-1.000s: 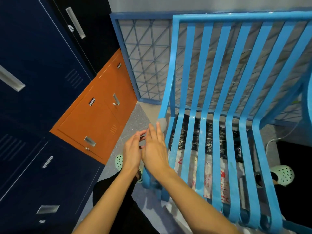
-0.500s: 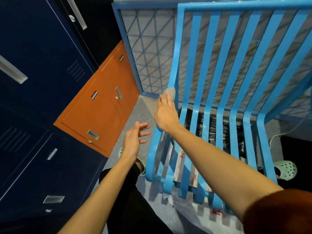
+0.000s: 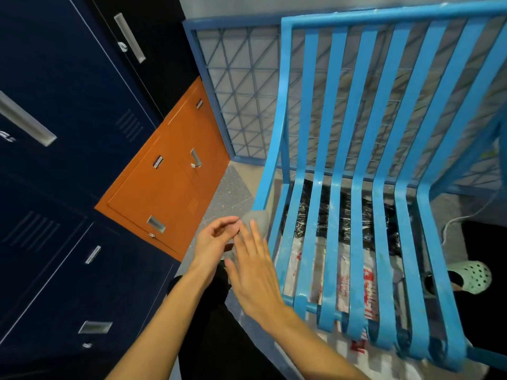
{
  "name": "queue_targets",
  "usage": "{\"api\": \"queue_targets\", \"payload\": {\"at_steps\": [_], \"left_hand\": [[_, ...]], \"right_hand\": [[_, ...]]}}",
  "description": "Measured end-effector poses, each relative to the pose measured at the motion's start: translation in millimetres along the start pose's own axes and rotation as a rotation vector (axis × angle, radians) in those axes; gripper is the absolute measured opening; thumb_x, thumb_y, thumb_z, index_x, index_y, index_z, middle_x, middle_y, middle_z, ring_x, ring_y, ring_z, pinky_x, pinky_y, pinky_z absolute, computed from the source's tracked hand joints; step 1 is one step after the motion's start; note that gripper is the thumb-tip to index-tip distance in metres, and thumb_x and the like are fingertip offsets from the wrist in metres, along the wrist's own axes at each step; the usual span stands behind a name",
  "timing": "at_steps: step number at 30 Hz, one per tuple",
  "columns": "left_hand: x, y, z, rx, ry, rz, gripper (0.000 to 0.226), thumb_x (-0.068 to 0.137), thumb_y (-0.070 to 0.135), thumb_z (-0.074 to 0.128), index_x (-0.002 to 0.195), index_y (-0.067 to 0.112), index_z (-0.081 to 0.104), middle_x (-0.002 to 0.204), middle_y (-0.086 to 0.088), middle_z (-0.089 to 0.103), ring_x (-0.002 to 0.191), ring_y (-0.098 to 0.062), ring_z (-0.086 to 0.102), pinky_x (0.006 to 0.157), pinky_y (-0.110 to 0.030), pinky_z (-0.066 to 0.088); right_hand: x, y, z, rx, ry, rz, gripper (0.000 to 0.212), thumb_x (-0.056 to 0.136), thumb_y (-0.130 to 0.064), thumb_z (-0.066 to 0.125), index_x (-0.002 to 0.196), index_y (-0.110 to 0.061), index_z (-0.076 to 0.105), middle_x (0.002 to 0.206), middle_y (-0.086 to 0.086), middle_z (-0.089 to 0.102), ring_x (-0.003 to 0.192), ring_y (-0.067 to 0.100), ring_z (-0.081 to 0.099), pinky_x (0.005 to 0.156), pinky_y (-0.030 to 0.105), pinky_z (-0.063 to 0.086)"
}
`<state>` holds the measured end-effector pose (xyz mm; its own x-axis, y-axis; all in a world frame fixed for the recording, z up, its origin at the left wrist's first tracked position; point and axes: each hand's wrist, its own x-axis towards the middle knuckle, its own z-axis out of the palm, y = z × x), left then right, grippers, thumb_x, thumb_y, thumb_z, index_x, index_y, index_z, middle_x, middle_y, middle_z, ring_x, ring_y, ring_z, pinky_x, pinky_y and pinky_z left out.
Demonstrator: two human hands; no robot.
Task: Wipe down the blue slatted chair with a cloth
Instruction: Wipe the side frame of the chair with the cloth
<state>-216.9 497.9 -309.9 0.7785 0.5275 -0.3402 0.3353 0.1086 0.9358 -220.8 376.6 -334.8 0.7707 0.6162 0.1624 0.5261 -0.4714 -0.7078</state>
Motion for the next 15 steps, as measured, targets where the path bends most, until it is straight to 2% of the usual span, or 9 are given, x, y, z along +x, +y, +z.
{"api": "queue_targets", "payload": {"at_steps": [1, 3, 4, 6, 8, 11, 13, 15], "left_hand": [[-0.2, -2.7, -3.3, -0.027, 0.000, -0.012, 0.018, 0.087, 0.006, 0.066, 0.104, 0.012, 0.070, 0.098, -0.003, 0.072, 0.087, -0.010, 0.067, 0.071, -0.023, 0.052], [-1.0, -9.2, -11.6, -0.057, 0.000, -0.048, 0.023, 0.084, -0.004, 0.066, 0.101, 0.011, 0.070, 0.098, -0.011, 0.070, 0.089, -0.017, 0.066, 0.075, -0.029, 0.052], [-2.8, -12.9, -14.9, -0.048, -0.001, -0.061, 0.025, 0.083, -0.006, 0.066, 0.100, 0.011, 0.070, 0.098, -0.013, 0.070, 0.089, -0.019, 0.065, 0.075, -0.030, 0.051], [-6.5, -19.3, -18.7, -0.026, -0.004, -0.075, 0.026, 0.081, -0.008, 0.066, 0.099, 0.011, 0.070, 0.097, -0.014, 0.070, 0.087, -0.020, 0.065, 0.074, -0.029, 0.051], [-9.0, -23.1, -21.5, -0.018, -0.015, -0.089, 0.026, 0.081, -0.008, 0.065, 0.100, 0.008, 0.070, 0.094, -0.013, 0.071, 0.086, -0.020, 0.064, 0.072, -0.028, 0.051], [-9.8, -26.4, -25.4, -0.017, -0.050, -0.140, 0.023, 0.084, -0.006, 0.063, 0.105, 0.004, 0.069, 0.094, -0.014, 0.069, 0.085, -0.023, 0.062, 0.069, -0.029, 0.051], [-10.6, -26.1, -24.1, 0.015, -0.060, -0.166, 0.022, 0.085, -0.005, 0.061, 0.103, 0.005, 0.069, 0.092, -0.013, 0.070, 0.084, -0.023, 0.062, 0.069, -0.032, 0.049], [-11.4, -23.4, -20.4, 0.061, -0.047, -0.163, 0.022, 0.085, -0.005, 0.059, 0.101, 0.007, 0.070, 0.090, -0.011, 0.071, 0.082, -0.020, 0.063, 0.069, -0.033, 0.049]], "right_hand": [[-0.7, 0.4, -5.0, 0.036, 0.000, -0.005, 0.052, 0.102, -0.030, 0.036, 0.151, -0.014, 0.030, 0.162, -0.005, 0.012, 0.148, 0.009, -0.009, 0.122, 0.040, 0.005], [0.3, 6.5, -17.2, 0.077, 0.003, -0.050, 0.046, 0.098, -0.022, 0.042, 0.144, -0.016, 0.043, 0.153, -0.005, 0.033, 0.146, 0.011, 0.016, 0.119, 0.040, 0.021], [0.8, 10.5, -23.5, 0.072, 0.001, -0.089, 0.045, 0.094, -0.016, 0.047, 0.138, -0.017, 0.050, 0.145, -0.003, 0.042, 0.139, 0.014, 0.030, 0.114, 0.040, 0.030], [3.9, 15.9, -34.8, -0.009, -0.043, -0.194, 0.045, 0.085, -0.009, 0.053, 0.130, -0.017, 0.057, 0.133, 0.000, 0.047, 0.126, 0.019, 0.041, 0.103, 0.038, 0.039], [8.9, 22.7, -38.0, -0.202, -0.115, -0.362, 0.035, 0.089, -0.015, 0.053, 0.123, -0.015, 0.060, 0.133, 0.007, 0.048, 0.127, 0.025, 0.040, 0.104, 0.042, 0.037], [23.1, 36.3, -35.7, -0.461, -0.233, -0.611, 0.029, 0.097, -0.032, 0.044, 0.111, -0.014, 0.062, 0.131, 0.011, 0.051, 0.133, 0.028, 0.037, 0.117, 0.050, 0.019], [33.8, 41.7, -35.2, -0.488, -0.273, -0.689, 0.031, 0.098, -0.036, 0.041, 0.104, -0.014, 0.061, 0.116, 0.008, 0.056, 0.122, 0.026, 0.045, 0.119, 0.048, 0.014], [41.1, 41.8, -32.3, -0.496, -0.275, -0.735, 0.032, 0.098, -0.037, 0.039, 0.098, -0.012, 0.060, 0.102, 0.006, 0.057, 0.105, 0.025, 0.049, 0.117, 0.046, 0.018]]}}
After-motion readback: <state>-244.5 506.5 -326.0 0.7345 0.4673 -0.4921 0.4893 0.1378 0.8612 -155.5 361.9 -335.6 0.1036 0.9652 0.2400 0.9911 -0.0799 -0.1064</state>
